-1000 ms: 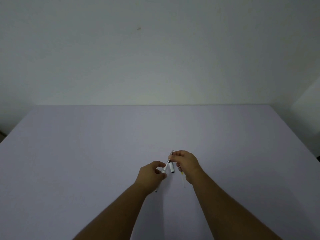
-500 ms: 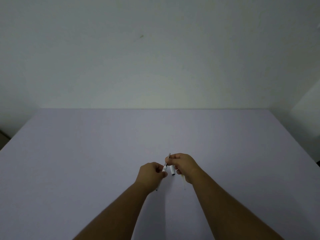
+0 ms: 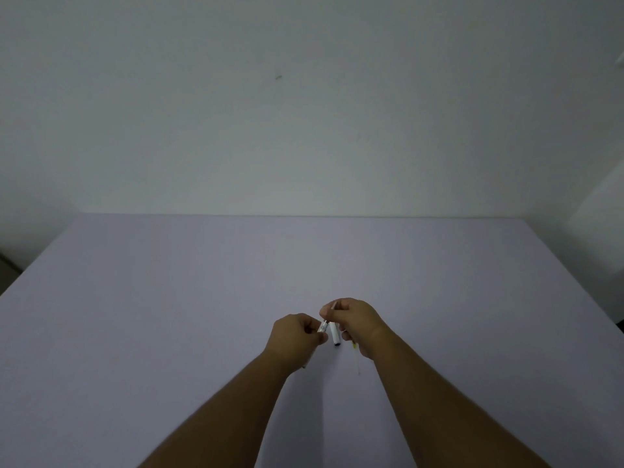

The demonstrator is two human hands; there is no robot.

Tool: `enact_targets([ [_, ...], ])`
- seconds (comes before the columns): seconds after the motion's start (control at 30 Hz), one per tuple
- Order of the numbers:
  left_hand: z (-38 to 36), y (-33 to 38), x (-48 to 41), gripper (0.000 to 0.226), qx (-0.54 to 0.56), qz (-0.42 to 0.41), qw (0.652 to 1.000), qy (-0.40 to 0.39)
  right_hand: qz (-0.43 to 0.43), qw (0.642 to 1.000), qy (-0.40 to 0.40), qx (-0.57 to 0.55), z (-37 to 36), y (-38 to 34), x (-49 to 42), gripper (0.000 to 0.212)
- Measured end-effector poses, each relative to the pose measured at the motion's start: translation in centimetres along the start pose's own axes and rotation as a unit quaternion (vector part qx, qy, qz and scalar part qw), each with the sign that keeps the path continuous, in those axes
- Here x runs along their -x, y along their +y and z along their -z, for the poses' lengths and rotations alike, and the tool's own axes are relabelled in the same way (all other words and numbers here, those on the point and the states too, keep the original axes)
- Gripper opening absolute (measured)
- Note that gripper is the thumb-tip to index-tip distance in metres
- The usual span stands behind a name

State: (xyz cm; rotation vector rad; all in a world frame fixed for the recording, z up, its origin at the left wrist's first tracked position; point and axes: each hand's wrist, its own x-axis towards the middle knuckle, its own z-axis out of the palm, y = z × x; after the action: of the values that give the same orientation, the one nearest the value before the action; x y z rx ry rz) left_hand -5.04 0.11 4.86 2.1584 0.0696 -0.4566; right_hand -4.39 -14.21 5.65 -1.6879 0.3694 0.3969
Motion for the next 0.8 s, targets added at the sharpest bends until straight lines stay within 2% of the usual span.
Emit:
enact_targets([
  [0.1, -0.3, 0.2, 0.0, 0.005, -0.018, -0.006, 1.000, -0.004, -0.014, 0.998, 0.022, 0.064, -0.1, -0.5, -0.1, 0.033],
  [0.17, -0.3, 0.3, 0.0, 0.006, -0.020, -0.005, 1.000, -0.004, -0.025, 0.994, 0.034, 0.102, -0.2, -0.7, -0.1, 0.039],
  [0.27, 0.2, 0.1, -0.2, 0.005, -0.009, 0.002, 1.000, 0.002, -0.032, 0.999, 0.027, 0.034, -0.2, -0.9, -0.1, 0.035],
  [0.33, 0.5, 0.0, -0.1, 0.007, -0.006, 0.002, 1.000, 0.003, -0.014, 1.000, 0.020, 0.003, 0.0, -1.0, 0.0, 0.024],
  [0.4, 0.3, 0.0, -0.1, 0.011, -0.007, 0.001, 1.000, -0.001, -0.014, 0.999, 0.021, 0.044, 0.2, -1.1, -0.1, 0.022],
  [0.5, 0.0, 0.1, 0.1, 0.010, -0.003, 0.003, 1.000, -0.006, -0.033, 0.992, 0.038, 0.112, 0.1, -1.1, -0.1, 0.033],
  [0.6, 0.2, 0.1, 0.0, 0.007, 0.002, 0.003, 1.000, 0.005, -0.021, 0.999, 0.005, 0.027, 0.0, -1.1, 0.1, 0.018],
  [0.67, 0.4, 0.2, 0.0, 0.007, 0.005, 0.001, 1.000, 0.007, -0.007, 1.000, -0.001, 0.024, 0.0, -1.2, 0.2, 0.012],
  [0.8, 0.1, 0.3, 0.2, 0.005, 0.010, -0.001, 1.000, 0.001, -0.029, 0.992, 0.039, 0.114, -0.1, -1.4, 0.0, 0.036],
])
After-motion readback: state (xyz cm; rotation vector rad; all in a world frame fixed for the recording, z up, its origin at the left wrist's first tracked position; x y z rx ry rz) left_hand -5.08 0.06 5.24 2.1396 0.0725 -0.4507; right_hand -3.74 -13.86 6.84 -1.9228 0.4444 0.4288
